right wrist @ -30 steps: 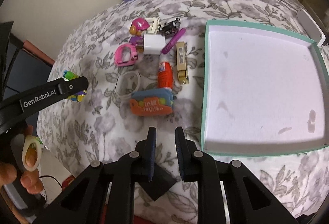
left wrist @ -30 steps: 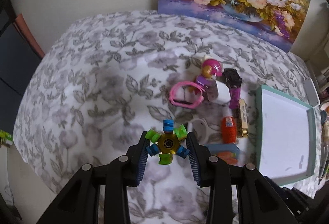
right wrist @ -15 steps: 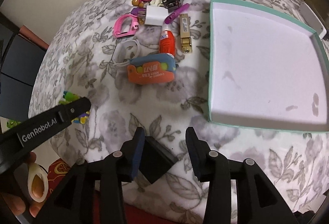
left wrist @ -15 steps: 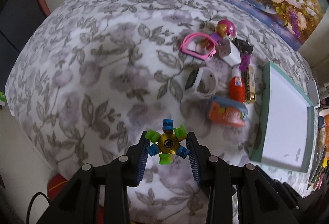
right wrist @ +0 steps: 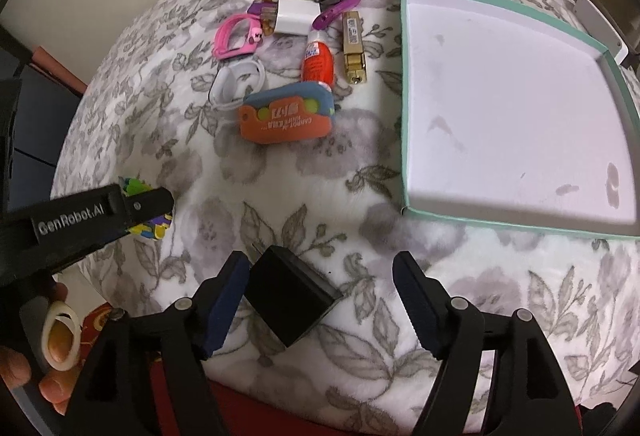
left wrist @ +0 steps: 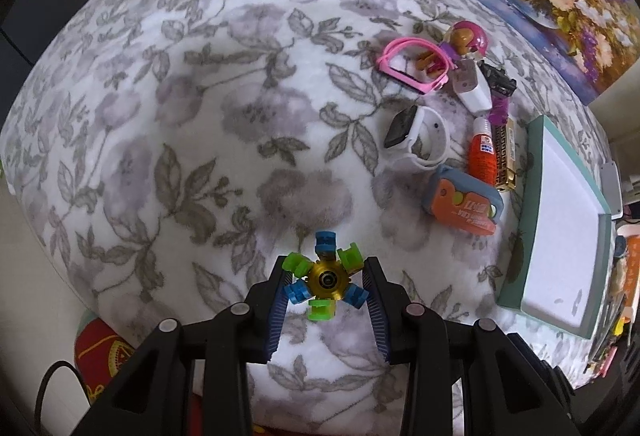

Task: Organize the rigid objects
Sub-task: 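Lift the black charger with the right tool while the left tool lifts the spinner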

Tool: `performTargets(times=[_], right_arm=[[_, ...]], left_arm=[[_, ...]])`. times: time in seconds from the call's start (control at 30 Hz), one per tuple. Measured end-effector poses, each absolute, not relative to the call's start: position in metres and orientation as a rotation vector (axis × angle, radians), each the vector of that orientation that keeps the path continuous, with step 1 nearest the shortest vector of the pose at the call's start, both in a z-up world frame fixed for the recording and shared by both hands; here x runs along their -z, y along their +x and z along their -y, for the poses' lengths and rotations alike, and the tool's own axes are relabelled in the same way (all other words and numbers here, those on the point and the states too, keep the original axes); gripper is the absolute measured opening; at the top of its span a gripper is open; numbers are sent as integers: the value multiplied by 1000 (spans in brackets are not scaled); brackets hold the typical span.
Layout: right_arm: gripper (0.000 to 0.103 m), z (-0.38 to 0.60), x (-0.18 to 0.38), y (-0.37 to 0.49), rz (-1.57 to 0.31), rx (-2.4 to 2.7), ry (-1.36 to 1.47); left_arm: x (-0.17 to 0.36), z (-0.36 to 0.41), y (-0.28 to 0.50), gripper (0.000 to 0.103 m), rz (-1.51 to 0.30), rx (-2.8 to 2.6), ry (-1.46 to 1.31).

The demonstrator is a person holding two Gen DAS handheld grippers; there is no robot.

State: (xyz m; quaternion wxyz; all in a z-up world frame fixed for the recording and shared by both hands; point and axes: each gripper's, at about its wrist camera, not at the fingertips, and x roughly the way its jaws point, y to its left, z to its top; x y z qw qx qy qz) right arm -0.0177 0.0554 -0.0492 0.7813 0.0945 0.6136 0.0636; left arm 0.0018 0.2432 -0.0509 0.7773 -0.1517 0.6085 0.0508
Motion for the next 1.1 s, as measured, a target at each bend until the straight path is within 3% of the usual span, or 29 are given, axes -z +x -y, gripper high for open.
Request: performTargets(times=[1.1], right_arm=[[75,-93,83,-18,-1422,-123,-40]], left_arm=[[61,-252,4,39,-1337,-120,-379]])
